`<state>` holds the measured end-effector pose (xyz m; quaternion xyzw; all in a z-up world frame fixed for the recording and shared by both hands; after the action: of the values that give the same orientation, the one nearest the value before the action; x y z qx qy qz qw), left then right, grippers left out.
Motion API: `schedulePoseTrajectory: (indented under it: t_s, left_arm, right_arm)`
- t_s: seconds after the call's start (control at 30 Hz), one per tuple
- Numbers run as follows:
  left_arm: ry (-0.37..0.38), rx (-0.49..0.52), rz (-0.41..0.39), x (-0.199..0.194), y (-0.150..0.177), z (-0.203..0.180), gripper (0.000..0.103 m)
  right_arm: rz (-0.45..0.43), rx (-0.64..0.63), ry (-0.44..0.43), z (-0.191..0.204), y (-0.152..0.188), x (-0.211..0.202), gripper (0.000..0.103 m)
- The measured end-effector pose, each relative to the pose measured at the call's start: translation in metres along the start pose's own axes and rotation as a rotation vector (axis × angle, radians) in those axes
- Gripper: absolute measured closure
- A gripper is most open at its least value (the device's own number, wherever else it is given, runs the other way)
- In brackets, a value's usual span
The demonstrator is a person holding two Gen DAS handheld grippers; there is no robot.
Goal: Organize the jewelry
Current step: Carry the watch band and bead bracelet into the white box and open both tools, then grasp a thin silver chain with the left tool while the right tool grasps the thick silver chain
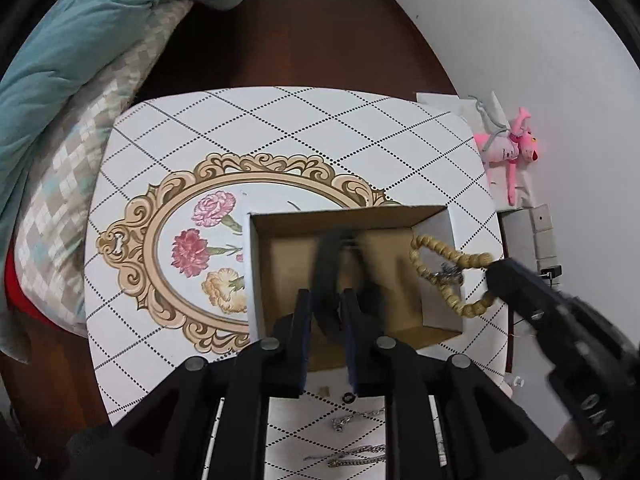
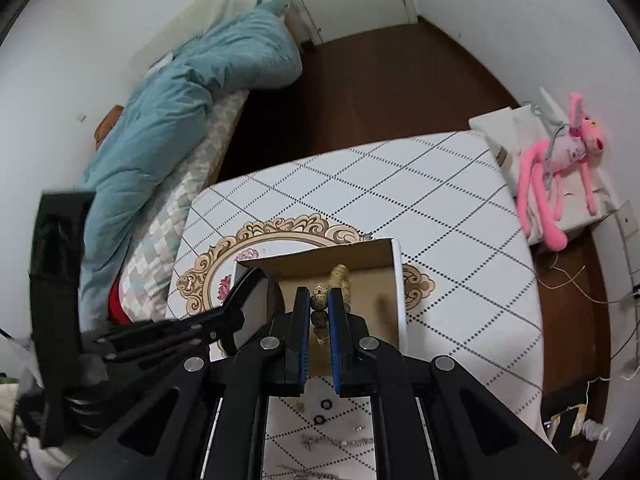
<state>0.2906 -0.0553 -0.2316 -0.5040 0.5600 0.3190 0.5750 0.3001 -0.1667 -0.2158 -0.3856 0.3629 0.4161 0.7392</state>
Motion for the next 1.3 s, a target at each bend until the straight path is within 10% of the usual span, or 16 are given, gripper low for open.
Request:
schedulePoseTrajectory:
  t_s: [0.07,0.13,0.23,0.33,0.4,0.57,1.3]
  left_arm:
    - [0.005,-0.012,0.000,-0.001,-0.005,0.003,0.077]
    - [-0.013,-0.020,-0.028,-0.006,-0.010,0.008,0.038]
    - [-0.051,-0.027,-0.074,-0.014,-0.011,0.018,0.024]
    - [-0.088,-0.050,-0.089,-0.015,-0.005,0.030,0.008]
    - [-0.121,-0.058,-0.109,-0.015,0.002,0.038,0.003]
    - [-0.215,-0.048,-0.134,-0.006,0.018,0.047,0.000]
    - [-0.264,-0.043,-0.229,-0.048,0.054,0.028,0.000]
  right_arm:
    - [0.038,-0.005,-0.003,-0.001,-0.001,0.011,0.094]
    - [0.076,-0.008,0.001,-0.004,0.000,0.022,0.093]
    - [0.096,-0.020,0.038,-0.012,0.000,0.030,0.091]
    - [0.083,-0.026,0.092,-0.025,0.004,0.030,0.054]
    - [0.044,-0.061,0.157,-0.033,0.007,0.027,0.049]
    - [0.002,-0.141,0.353,-0.050,0.017,0.031,0.007]
    - [-0.112,-0.143,0.381,-0.049,0.047,-0.016,0.001]
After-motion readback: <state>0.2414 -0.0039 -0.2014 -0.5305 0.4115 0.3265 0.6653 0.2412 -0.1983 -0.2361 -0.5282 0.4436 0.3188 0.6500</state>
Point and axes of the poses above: each gripper's, at about its wrist camera, not at the fingertips, and x roughly the way its jaws point, z to its left, y to its underside, the point moved 10 cm from there along x, roughly the way its jaws point, and after that the axes turned 14 degrees about x, right-handed, at the moved point
